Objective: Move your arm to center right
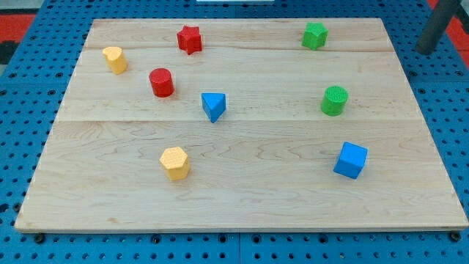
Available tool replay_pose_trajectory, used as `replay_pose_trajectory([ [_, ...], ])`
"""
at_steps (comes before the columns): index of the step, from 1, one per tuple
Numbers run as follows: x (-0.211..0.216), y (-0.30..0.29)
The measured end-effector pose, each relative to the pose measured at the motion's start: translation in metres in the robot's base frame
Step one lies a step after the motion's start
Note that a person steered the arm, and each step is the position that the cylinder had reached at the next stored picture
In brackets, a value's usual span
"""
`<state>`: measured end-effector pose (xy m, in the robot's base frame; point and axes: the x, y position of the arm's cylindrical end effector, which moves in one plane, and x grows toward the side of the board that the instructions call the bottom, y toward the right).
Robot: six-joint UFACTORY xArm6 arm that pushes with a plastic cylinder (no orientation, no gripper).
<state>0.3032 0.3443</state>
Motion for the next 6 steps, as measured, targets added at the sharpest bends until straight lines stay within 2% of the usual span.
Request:
replay_pose_trajectory([
  [2,0.020,0.001],
  [3,0.066,0.001],
  [4,0.104,-0.027],
  [5,0.111,-0.059],
  [6,0.118,-0.060],
])
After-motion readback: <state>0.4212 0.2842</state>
